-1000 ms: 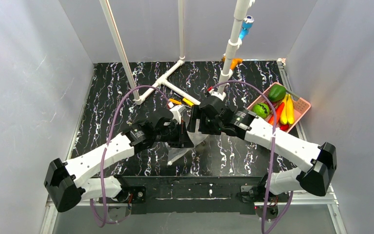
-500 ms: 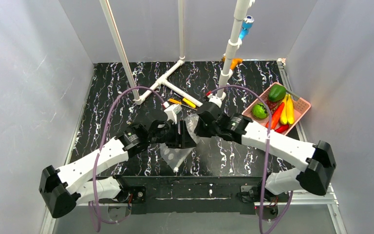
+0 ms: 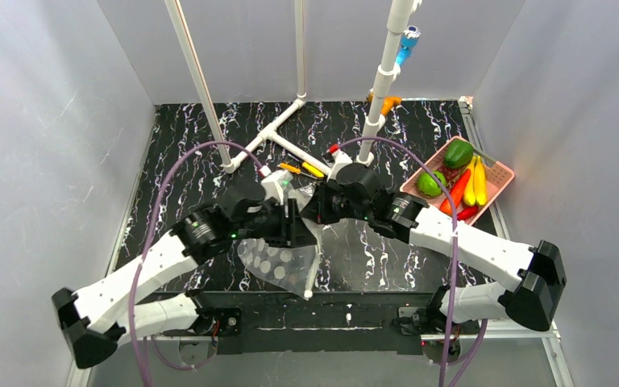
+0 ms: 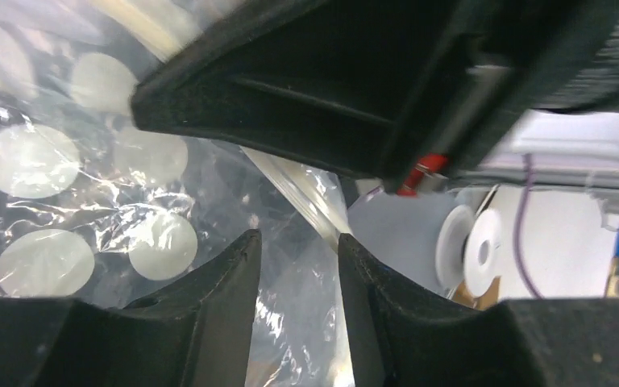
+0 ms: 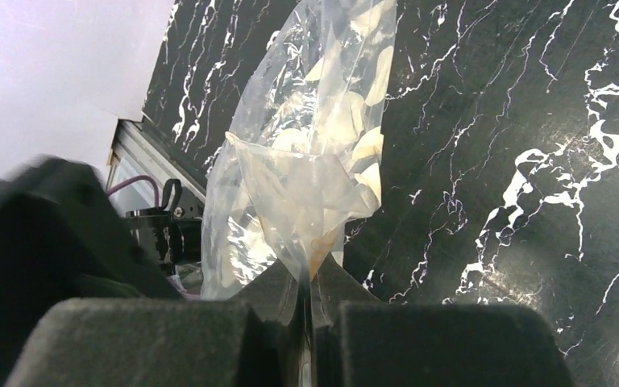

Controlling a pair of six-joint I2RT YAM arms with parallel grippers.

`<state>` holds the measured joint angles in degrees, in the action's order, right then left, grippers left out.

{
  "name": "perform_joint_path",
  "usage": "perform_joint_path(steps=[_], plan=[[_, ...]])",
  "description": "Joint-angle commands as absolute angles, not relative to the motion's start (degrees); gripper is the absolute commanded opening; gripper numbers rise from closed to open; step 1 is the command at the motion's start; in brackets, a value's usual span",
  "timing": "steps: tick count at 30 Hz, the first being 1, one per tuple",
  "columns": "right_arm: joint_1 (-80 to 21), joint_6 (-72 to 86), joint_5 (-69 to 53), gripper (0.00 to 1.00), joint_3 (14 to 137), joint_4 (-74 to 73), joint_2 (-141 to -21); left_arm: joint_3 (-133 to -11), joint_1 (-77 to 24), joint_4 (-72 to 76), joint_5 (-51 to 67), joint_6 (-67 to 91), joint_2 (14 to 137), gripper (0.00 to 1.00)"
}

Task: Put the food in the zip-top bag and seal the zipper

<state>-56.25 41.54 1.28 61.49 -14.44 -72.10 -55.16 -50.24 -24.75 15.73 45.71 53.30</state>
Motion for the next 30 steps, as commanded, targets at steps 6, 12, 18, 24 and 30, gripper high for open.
perform_joint_path(steps=[6, 12, 18, 24, 30], plan=[[-55.46, 40.99, 1.61, 0.06, 66.7, -16.43, -75.69, -61.19, -55.19, -36.77, 6.2, 41.02, 58.06, 0.46], [-54.85, 41.81, 1.61, 0.07, 66.67, -16.61, -75.88, -59.81, -55.2, -34.24, 8.41, 41.64, 57.74, 0.45], [-54.44, 42.03, 1.45, 0.07, 66.87, -16.6, -76.64, -59.02, -55.2, -32.45, 8.55, 43.05, 56.31, 0.57], [-54.29, 42.93, 0.79, 0.08, 66.64, -15.79, -76.81, -58.51, -55.2, -32.79, 9.86, 43.76, 57.82, 0.53], [-54.23, 43.08, 0.54, 0.08, 66.65, -15.65, -76.95, -57.6, -55.19, -31.46, 10.22, 44.35, 58.08, 0.54]])
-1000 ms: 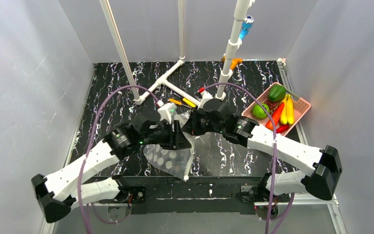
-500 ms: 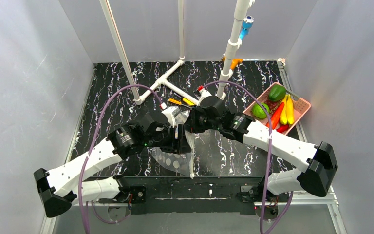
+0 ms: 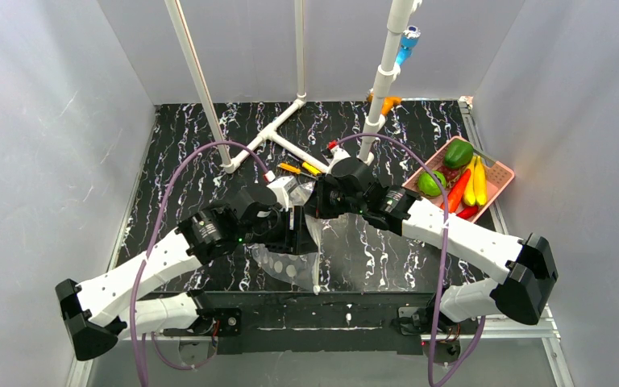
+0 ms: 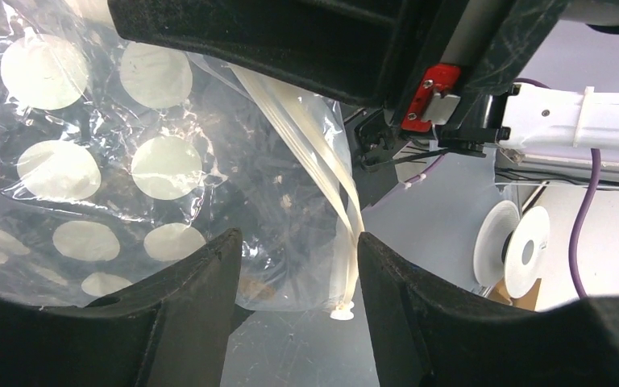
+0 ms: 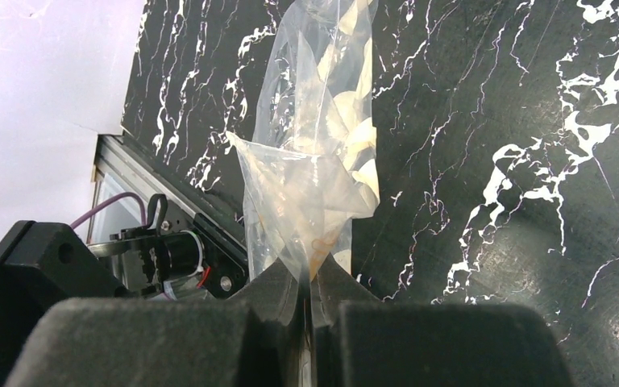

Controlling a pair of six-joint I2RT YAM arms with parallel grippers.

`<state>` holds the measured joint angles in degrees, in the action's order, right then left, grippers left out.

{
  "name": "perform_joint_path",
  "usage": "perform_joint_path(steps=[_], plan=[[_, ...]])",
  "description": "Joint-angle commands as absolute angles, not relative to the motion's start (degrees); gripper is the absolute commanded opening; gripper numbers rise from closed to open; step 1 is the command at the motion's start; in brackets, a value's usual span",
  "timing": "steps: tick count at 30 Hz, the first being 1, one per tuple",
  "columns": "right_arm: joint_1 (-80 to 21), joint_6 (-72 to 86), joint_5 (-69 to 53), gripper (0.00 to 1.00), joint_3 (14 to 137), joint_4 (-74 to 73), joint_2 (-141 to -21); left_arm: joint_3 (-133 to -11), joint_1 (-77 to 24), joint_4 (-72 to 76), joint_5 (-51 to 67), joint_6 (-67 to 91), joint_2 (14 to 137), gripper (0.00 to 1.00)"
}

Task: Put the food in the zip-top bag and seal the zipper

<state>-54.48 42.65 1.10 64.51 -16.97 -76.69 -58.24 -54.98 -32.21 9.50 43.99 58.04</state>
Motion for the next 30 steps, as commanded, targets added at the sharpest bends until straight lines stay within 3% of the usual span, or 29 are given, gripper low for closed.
perform_joint_path(steps=[1, 13, 30], plan=[[-54.27, 43.12, 0.39, 0.08, 66.67, -15.57, -76.91, -57.57, -55.19, -31.4, 10.2, 44.3, 58.17, 0.54], [-54.24, 47.51, 2.9, 0.08, 66.72, -17.54, -76.46, -57.43, -55.37, -33.76, 5.95, 45.0, 59.92, 0.42], [-54.84, 53.34, 5.59, 0.04, 66.29, -19.02, -76.82, -58.51, -55.99, -32.15, 6.07, 44.97, 59.61, 0.57]])
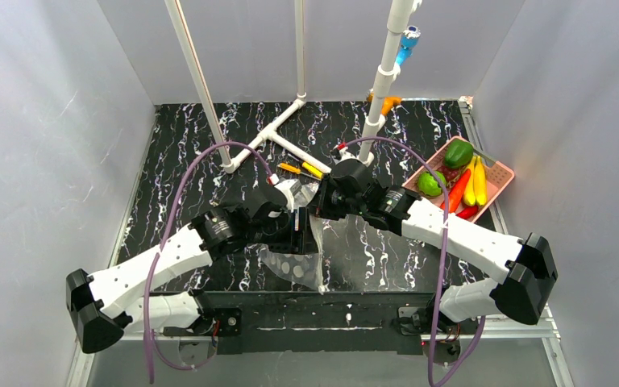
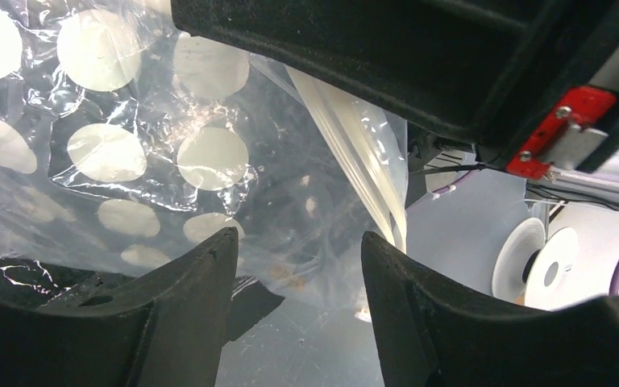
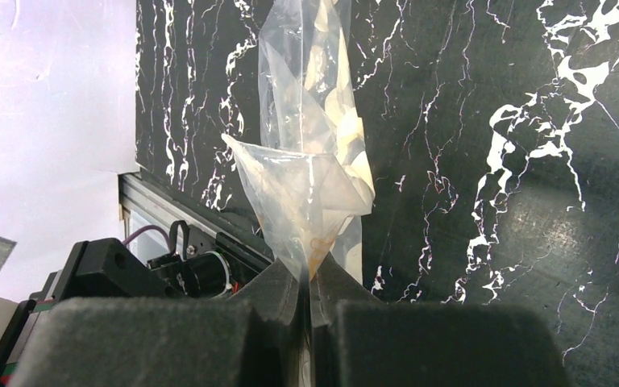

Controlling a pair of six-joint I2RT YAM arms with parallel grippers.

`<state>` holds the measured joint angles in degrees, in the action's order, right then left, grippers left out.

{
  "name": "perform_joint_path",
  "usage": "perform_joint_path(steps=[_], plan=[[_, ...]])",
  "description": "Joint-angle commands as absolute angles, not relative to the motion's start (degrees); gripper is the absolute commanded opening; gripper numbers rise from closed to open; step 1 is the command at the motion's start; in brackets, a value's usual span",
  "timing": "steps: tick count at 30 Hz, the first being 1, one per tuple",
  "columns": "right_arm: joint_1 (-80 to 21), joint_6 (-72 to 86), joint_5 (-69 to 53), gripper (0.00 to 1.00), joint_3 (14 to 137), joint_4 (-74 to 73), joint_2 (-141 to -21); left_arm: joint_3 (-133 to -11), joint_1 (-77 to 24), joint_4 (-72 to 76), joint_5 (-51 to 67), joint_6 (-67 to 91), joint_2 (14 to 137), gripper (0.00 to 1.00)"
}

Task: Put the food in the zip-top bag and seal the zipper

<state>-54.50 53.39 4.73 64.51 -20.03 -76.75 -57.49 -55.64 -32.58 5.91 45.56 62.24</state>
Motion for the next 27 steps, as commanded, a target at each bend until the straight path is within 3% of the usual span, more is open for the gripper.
perform_joint_path(steps=[1, 8, 11, 16, 22, 27], plan=[[-54.84, 53.13, 5.8, 0.04, 66.15, -19.0, -76.69, -58.28, -55.99, -32.34, 6.39, 44.89, 58.76, 0.58], [-54.79, 53.16, 6.18, 0.05, 65.68, -18.25, -75.73, -55.46, -55.99, -31.07, 8.6, 47.36, 51.32, 0.71], [-54.8, 53.21, 5.88, 0.05, 65.97, -18.03, -75.85, -55.56, -55.99, -31.09, 9.01, 47.42, 51.69, 0.71], [-54.79, 53.42, 5.61, 0.05, 66.18, -18.1, -75.73, -55.34, -56.05, -31.11, 8.95, 47.38, 53.68, 0.68], [-54.85, 53.47, 5.49, 0.05, 65.94, -18.11, -75.36, -55.76, -55.99, -31.03, 9.05, 46.9, 56.77, 0.52], [-54.8, 53.52, 5.33, 0.05, 65.98, -17.97, -75.37, -56.05, -55.98, -31.27, 8.55, 46.46, 57.14, 0.46]])
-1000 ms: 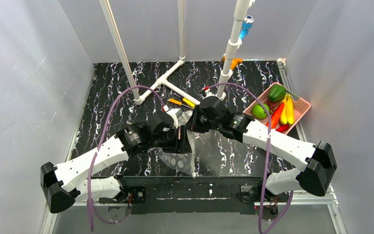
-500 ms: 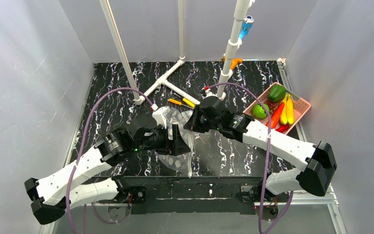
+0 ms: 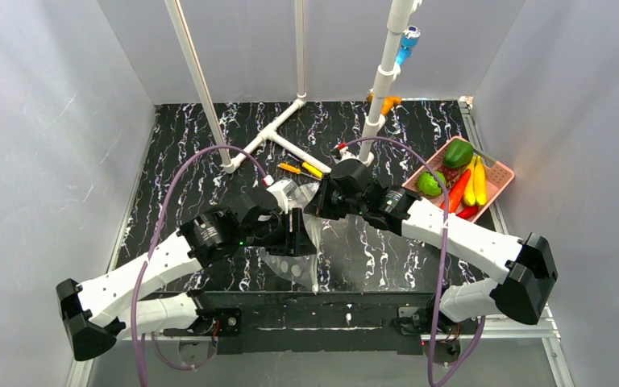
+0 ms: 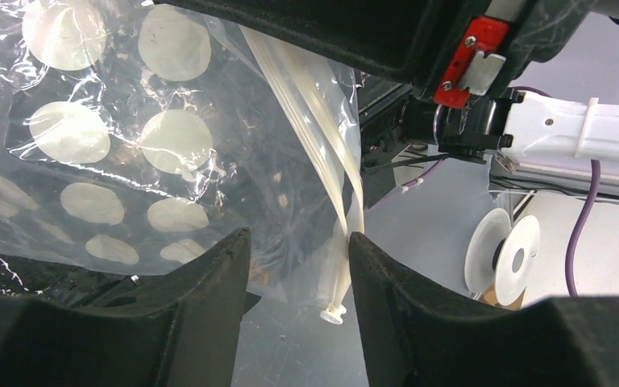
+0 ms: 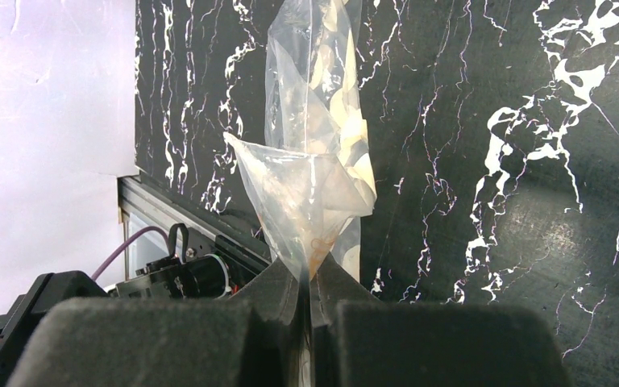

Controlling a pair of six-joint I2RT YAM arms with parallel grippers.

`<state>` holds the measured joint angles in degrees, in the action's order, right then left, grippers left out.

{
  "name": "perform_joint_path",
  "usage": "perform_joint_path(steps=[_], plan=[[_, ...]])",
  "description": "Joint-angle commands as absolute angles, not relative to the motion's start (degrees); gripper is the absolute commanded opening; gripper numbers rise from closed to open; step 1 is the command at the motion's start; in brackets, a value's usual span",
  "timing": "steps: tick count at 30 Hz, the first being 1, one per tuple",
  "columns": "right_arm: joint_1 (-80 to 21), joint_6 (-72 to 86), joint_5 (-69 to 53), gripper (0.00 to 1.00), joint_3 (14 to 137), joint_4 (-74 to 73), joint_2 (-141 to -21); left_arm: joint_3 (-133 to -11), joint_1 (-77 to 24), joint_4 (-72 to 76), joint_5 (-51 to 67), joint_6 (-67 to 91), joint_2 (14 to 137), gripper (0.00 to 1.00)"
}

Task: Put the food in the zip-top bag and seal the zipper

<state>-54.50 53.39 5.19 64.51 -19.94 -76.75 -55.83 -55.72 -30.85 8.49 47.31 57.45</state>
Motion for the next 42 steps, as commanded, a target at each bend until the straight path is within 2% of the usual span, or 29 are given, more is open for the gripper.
perform_joint_path(steps=[1, 7, 17, 23, 27, 31, 33, 34, 39, 42], plan=[[-54.84, 53.53, 5.28, 0.05, 66.0, -17.94, -75.41, -56.07, -55.98, -31.43, 8.5, 46.47, 57.22, 0.45], [-54.82, 55.28, 5.99, 0.05, 66.34, -19.03, -75.45, -56.27, -55.99, -32.6, 7.61, 46.45, 58.64, 0.42], [-56.09, 58.72, 8.97, 0.05, 68.76, -24.1, -76.98, -58.17, -56.07, -33.57, 5.58, 44.89, 60.52, 0.56], [-57.1, 58.21, 8.78, 0.05, 68.64, -24.51, -77.67, -59.01, -56.05, -32.15, 6.8, 43.37, 61.68, 0.57], [-57.74, 57.64, 9.13, 0.06, 68.56, -24.65, -77.25, -59.49, -56.06, -33.42, 5.03, 43.16, 62.51, 0.46], [-58.2, 56.05, 8.79, 0.1, 67.94, -23.7, -76.17, -59.51, -56.07, -33.68, 3.3, 43.16, 62.07, 0.22], [-58.26, 54.84, 7.86, 0.19, 67.69, -23.54, -75.98, -59.59, -56.06, -33.89, 1.98, 42.91, 61.48, 0.04], [-58.23, 53.74, 7.7, 0.3, 67.6, -23.85, -75.92, -59.59, -56.07, -34.29, 1.07, 43.07, 60.74, 0.0], [-57.41, 45.27, 6.93, 0.82, 67.8, -29.35, -74.25, -57.99, -56.07, -36.38, -4.93, 44.98, 56.19, 0.0], [-56.95, 41.85, 4.67, 0.97, 66.15, -30.07, -70.03, -57.72, -56.02, -39.81, -7.55, 47.91, 55.17, 0.0]])
